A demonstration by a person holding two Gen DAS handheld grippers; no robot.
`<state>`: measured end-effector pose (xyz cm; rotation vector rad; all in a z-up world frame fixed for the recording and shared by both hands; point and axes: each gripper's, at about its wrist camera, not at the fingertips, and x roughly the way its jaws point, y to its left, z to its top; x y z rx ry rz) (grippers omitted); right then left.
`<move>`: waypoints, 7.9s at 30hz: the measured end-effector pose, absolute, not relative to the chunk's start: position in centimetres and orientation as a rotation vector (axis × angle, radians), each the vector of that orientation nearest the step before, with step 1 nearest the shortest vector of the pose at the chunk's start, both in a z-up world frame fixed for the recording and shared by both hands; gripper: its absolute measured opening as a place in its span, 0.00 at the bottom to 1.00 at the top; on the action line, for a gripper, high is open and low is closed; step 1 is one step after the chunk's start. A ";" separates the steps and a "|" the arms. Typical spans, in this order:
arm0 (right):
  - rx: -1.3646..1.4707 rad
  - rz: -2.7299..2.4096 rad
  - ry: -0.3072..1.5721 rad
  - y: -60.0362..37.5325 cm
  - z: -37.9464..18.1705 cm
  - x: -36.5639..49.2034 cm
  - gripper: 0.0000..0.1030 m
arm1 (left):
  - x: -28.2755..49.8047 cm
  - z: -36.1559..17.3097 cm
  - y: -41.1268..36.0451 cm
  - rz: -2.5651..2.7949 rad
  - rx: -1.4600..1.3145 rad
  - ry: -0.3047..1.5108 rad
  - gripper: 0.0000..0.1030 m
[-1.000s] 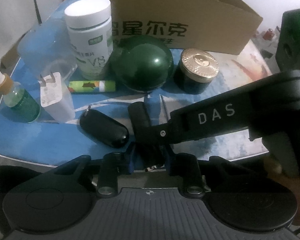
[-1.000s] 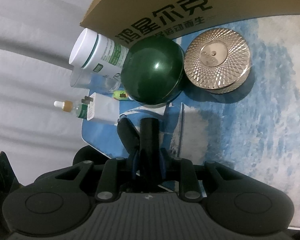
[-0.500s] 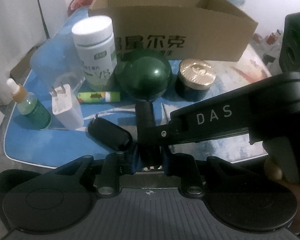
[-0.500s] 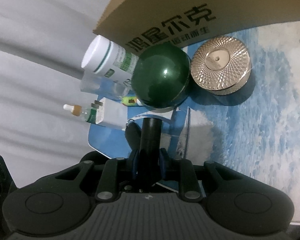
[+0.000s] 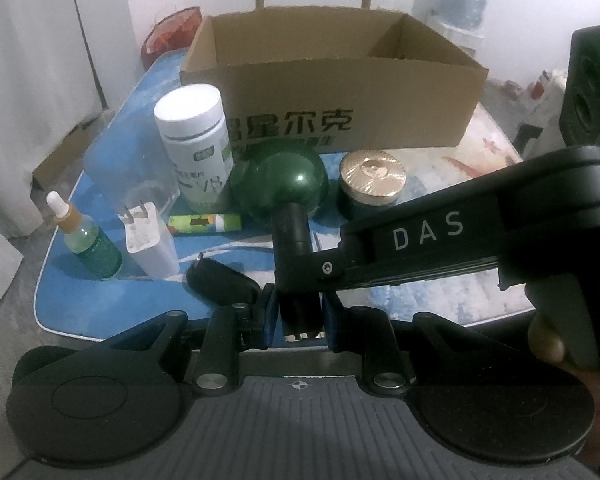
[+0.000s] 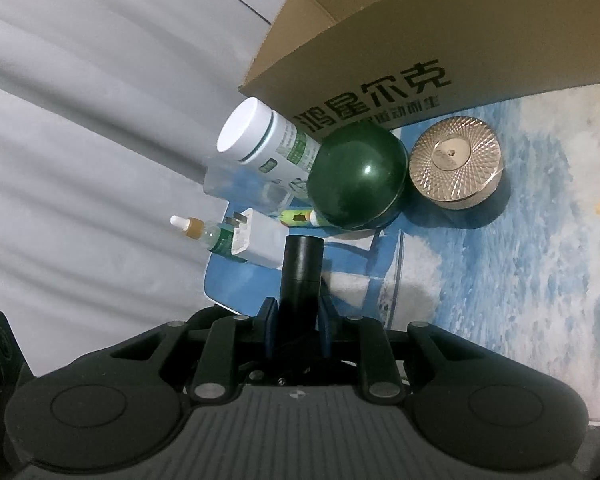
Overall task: Organize rigid objects
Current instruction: 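Close the right gripper on the black cylinder and lift it, then carry the black cylinder into the cardboard box and open the right gripper, then withdraw the right gripper from the box back over the table, then move the right gripper down to the green-and-yellow stick, then close the right gripper on the green-and-yellow stick and lift it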
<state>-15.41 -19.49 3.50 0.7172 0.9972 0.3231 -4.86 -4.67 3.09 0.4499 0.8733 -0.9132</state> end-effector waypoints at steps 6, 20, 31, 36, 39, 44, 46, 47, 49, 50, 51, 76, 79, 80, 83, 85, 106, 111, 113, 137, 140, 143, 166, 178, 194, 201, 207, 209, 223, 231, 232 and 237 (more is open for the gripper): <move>0.687 0.330 0.923 -19.4 6.4 -15.8 0.23 | -5.4 5.9 -4.5 -0.930 0.445 0.783 0.22; 0.584 0.295 0.855 -23.3 14.7 -2.6 0.23 | 4.0 12.3 -15.6 -1.010 0.478 0.739 0.21; 0.751 0.212 1.104 -28.3 7.2 13.4 0.23 | 12.9 6.0 -26.8 -0.900 0.587 1.011 0.20; 0.787 0.210 1.135 -28.8 4.6 16.6 0.24 | 13.6 5.2 -28.1 -0.818 0.621 0.990 0.25; 0.809 0.218 1.137 -28.8 3.8 17.7 0.24 | 13.2 5.6 -27.8 -0.818 0.629 0.975 0.39; 0.830 0.219 1.099 -29.4 4.2 16.4 0.24 | 11.8 7.7 -25.9 -0.813 0.620 0.901 0.62; 0.840 0.227 1.063 -29.9 5.2 15.3 0.24 | 10.6 8.8 -24.6 -0.820 0.603 0.856 0.72; 0.841 0.230 1.044 -30.1 5.7 14.6 0.24 | 10.0 9.4 -23.9 -0.821 0.596 0.831 0.76; 0.840 0.238 1.012 -30.5 6.8 13.0 0.24 | 8.8 10.5 -22.8 -0.830 0.585 0.783 0.81; 0.834 0.240 0.994 -30.6 7.5 12.1 0.24 | 8.0 11.2 -22.0 -0.837 0.577 0.760 0.85; 0.825 0.237 0.976 -30.7 8.3 11.2 0.24 | 7.4 11.7 -21.4 -0.845 0.568 0.743 0.88; 0.691 0.265 0.774 -26.3 11.6 -10.4 0.25 | -1.1 9.2 -5.0 -0.894 0.439 0.729 0.97; 0.676 0.272 0.788 -25.2 10.6 -12.7 0.25 | -1.2 7.1 -3.4 -0.877 0.432 0.789 0.97; 0.670 0.276 0.797 -24.8 10.2 -13.0 0.25 | -1.2 6.5 -3.1 -0.870 0.432 0.803 0.97; 0.642 0.289 0.823 -23.4 9.2 -14.3 0.25 | -1.2 5.0 -2.5 -0.864 0.433 0.837 0.97; 0.628 0.303 0.842 -22.5 8.8 -15.8 0.25 | -1.1 4.2 -2.5 -0.865 0.435 0.853 0.97; 0.592 0.378 0.981 -16.5 3.0 -7.6 0.25 | 1.5 0.1 -4.5 -0.813 0.479 0.964 0.94; 0.564 0.341 0.991 -16.3 2.4 -7.3 0.25 | 1.7 -0.2 -4.6 -0.810 0.478 0.986 0.94; 0.568 0.334 0.991 -16.3 2.1 -7.2 0.24 | 1.8 -0.3 -4.6 -0.806 0.478 0.993 0.93; 0.330 0.314 0.929 -13.2 3.2 -6.7 0.24 | 2.3 -1.0 -3.0 -0.797 0.435 1.034 0.90; 0.239 0.330 0.933 -11.8 3.0 -5.4 0.24 | 2.6 -1.1 -2.9 -0.800 0.428 1.038 0.89; 0.166 0.348 0.956 -10.7 2.5 -4.4 0.24 | 2.8 -1.1 -2.8 -0.802 0.427 1.041 0.88; 0.071 0.360 1.050 -10.2 1.5 -4.3 0.16 | 2.7 -1.4 -2.8 -0.803 0.423 1.045 0.84; 0.341 0.236 1.091 -16.8 1.2 -9.6 0.16 | 0.6 -0.1 -2.9 -0.910 0.420 1.037 0.83; 0.661 0.255 1.133 -20.6 0.2 -11.1 0.17 | -1.5 -1.1 -6.3 -1.078 0.430 1.129 0.64; 0.696 0.288 1.164 -19.8 -0.9 -9.7 0.17 | -1.3 -1.5 -6.5 -1.084 0.435 1.147 0.56; 0.722 0.326 1.195 -19.0 -1.5 -9.3 0.17 | -1.1 -1.3 -6.3 -1.080 0.443 1.149 0.48; 0.722 0.337 1.202 -18.7 -1.6 -9.2 0.17 | -0.9 -1.3 -6.4 -1.077 0.443 1.153 0.46; 0.723 0.362 1.214 -18.0 -1.9 -8.9 0.17 | -1.0 -1.4 -6.5 -1.011 0.512 1.101 0.20; 0.739 0.350 1.200 -18.2 -1.9 -9.3 0.17 | -1.0 -1.4 -6.6 -0.988 0.516 1.075 0.14; 0.738 0.350 1.200 -18.3 -1.9 -9.2 0.17 | -1.0 -1.4 -6.5 -0.986 0.516 1.071 0.14; 0.761 0.339 1.182 -18.3 -1.7 -9.4 0.18 | -1.0 -0.9 -6.2 -0.996 0.486 1.065 0.13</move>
